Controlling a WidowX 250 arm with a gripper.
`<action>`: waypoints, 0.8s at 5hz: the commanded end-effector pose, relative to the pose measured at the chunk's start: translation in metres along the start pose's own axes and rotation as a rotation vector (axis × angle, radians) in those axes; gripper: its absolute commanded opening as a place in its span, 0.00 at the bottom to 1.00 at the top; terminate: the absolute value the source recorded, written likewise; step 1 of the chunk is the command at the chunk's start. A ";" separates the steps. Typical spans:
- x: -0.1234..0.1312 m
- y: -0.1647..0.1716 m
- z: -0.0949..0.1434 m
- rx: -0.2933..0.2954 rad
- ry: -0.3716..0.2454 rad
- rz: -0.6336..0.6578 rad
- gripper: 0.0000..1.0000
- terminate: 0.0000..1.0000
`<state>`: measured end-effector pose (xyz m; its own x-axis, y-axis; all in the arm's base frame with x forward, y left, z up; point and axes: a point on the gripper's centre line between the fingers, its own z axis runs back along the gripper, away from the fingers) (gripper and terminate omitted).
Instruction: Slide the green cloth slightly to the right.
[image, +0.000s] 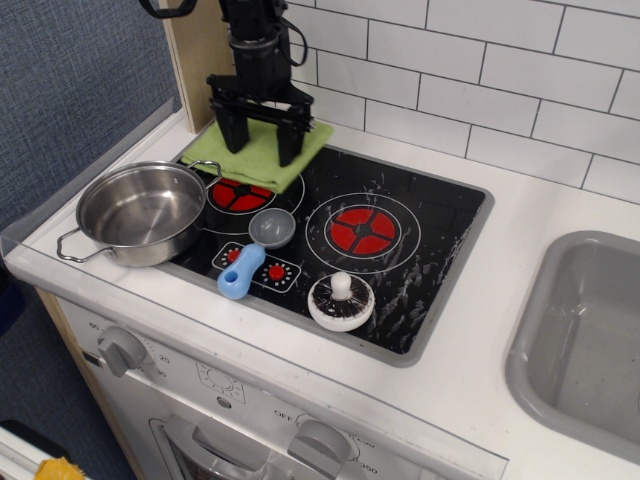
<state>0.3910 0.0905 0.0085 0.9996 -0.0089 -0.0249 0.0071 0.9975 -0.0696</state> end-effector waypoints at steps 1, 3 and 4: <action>0.002 -0.095 0.001 -0.074 -0.029 -0.155 1.00 0.00; 0.011 -0.118 -0.006 -0.053 -0.034 -0.189 1.00 0.00; 0.009 -0.116 -0.001 -0.040 -0.037 -0.168 1.00 0.00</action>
<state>0.4040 -0.0117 0.0106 0.9897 -0.1411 0.0232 0.1428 0.9840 -0.1064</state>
